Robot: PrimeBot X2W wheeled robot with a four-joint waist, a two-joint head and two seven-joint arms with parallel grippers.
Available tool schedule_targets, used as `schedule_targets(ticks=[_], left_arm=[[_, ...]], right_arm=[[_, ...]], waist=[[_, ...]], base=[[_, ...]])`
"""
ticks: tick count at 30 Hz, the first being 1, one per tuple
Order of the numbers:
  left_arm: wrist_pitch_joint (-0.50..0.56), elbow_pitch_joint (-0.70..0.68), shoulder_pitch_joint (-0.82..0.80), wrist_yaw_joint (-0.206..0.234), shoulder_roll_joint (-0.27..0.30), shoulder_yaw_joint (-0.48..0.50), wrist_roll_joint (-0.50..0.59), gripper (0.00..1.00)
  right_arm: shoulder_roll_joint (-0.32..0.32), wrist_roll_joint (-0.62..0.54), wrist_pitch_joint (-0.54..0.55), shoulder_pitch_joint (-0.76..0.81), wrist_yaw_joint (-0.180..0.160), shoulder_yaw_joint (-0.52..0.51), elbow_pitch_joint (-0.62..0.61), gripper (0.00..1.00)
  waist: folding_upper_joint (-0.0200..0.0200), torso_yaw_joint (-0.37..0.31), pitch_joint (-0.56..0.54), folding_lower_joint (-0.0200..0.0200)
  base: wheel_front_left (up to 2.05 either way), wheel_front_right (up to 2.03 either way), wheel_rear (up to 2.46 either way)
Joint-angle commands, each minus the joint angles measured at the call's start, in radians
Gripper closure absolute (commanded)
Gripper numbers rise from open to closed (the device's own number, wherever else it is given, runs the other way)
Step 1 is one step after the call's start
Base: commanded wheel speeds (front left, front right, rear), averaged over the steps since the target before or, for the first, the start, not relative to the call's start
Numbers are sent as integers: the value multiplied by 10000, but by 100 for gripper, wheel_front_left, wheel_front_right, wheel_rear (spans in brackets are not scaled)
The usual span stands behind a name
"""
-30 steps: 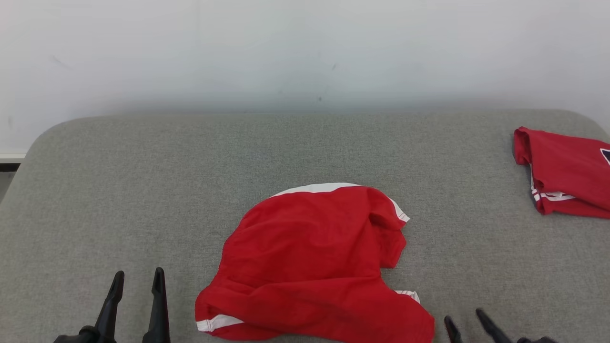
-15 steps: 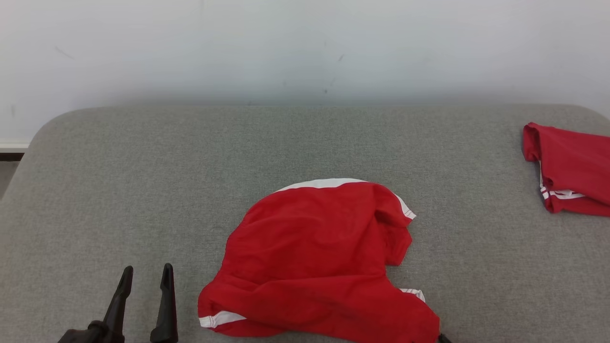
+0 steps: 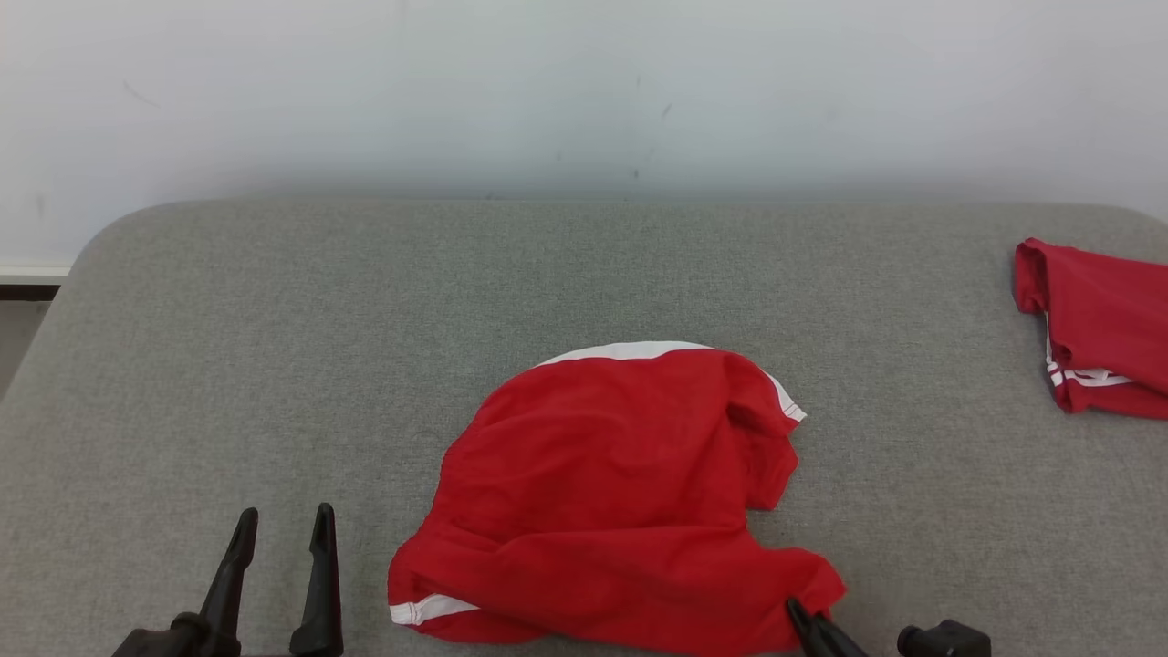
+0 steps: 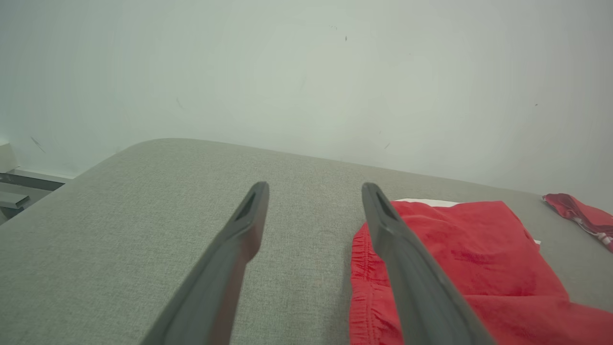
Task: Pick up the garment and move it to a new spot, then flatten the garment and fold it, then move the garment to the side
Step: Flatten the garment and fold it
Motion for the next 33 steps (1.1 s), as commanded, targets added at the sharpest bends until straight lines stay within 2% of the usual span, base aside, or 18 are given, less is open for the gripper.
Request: schedule_targets(ticks=[1,8,15,23,33], left_arm=[[-3,-22,57,16,-5,21,78,0],[-3,-7,-93,16,-7,11,11,0],[-3,65,-309,16,-7,-153,-119,0],[-3,101,-543,16,-6,-356,-326,0],[-3,166,-882,16,-8,-586,-527,0]], right_arm=[[-32,-41,-37,84,-28,-34,-111,100],[-358,-260,-23,-368,-29,-260,-1416,100],[-707,37,-21,-1518,-29,-296,-1354,100],[-756,429,-22,-3382,-29,-30,120,100],[-148,640,115,-5736,-29,247,3560,100]], waist=[[0,-11,7,0],[0,-54,120,0],[0,214,307,0],[0,700,727,0],[0,971,1144,0]], base=[[0,0,0],[0,0,0],[0,0,0],[0,0,0],[0,0,0]])
